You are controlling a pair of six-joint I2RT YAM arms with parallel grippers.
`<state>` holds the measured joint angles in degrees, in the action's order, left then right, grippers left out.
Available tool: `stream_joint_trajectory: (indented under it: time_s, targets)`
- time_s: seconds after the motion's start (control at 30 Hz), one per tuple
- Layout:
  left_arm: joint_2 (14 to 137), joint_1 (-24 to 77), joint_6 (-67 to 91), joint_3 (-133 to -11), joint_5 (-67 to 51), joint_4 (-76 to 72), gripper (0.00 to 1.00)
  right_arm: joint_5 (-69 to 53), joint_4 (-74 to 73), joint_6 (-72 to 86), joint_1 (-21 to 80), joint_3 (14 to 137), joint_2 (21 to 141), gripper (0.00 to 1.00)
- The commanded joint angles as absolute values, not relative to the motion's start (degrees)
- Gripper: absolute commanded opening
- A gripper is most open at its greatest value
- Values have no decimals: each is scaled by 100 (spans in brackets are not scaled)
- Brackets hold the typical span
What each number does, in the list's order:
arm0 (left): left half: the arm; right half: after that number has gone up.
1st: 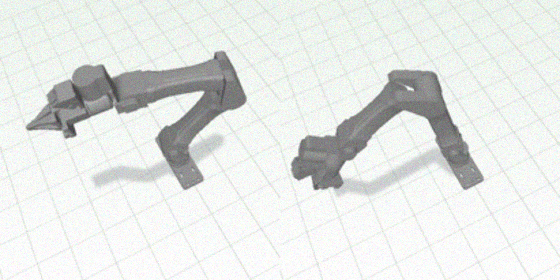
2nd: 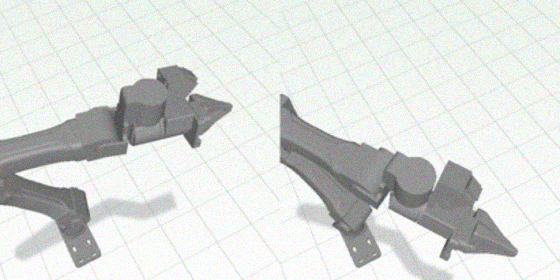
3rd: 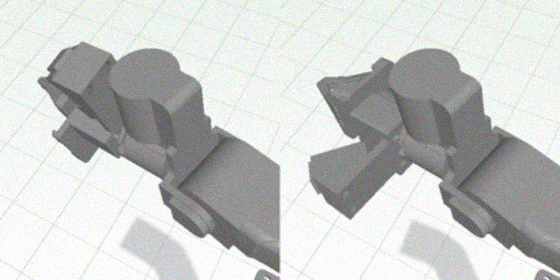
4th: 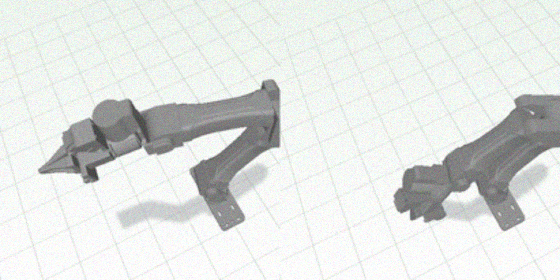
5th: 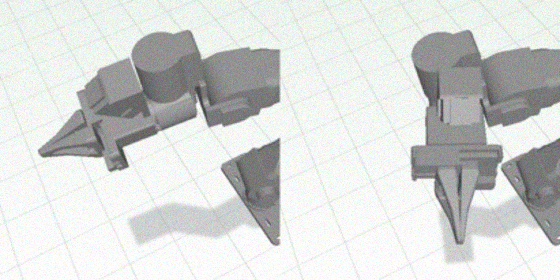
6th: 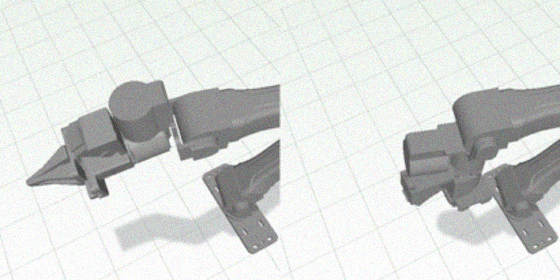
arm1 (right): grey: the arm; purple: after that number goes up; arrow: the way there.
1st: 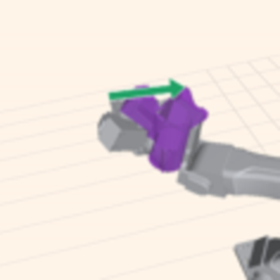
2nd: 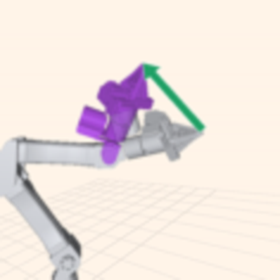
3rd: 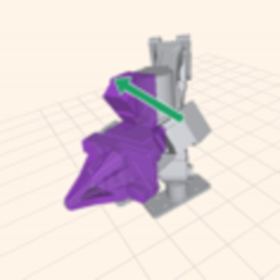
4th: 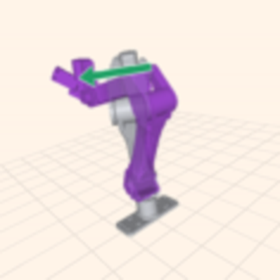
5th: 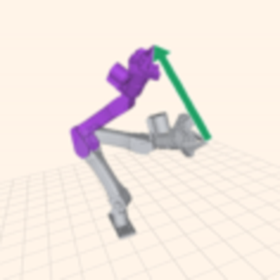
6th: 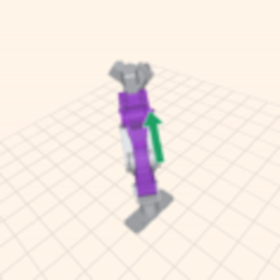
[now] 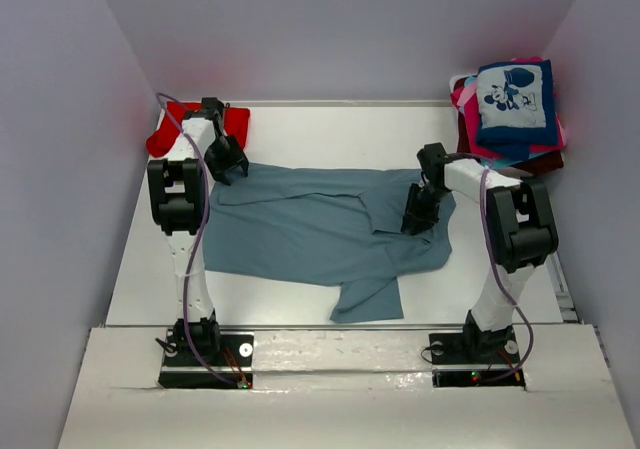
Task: Fold and stack the t-shirts
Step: Fold the flattened tshirt in 1/3 of the way
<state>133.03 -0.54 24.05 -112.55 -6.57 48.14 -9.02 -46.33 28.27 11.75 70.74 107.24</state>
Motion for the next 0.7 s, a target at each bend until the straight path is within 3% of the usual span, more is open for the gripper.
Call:
stream_joint_trajectory:
  time_s: [0.0,0.3,0.67]
  targets:
    - [13500,-105,2285,-11373,-501,4904,67,-439,-4877,2531,748,6969,10670,41]
    - [13377,-158,2250,-11303,-457,4948,68,-211,-5150,2540,695,7462,10555,41]
    - [13070,-211,2259,-11189,-510,4940,68,-975,-5089,2365,694,7462,10407,42]
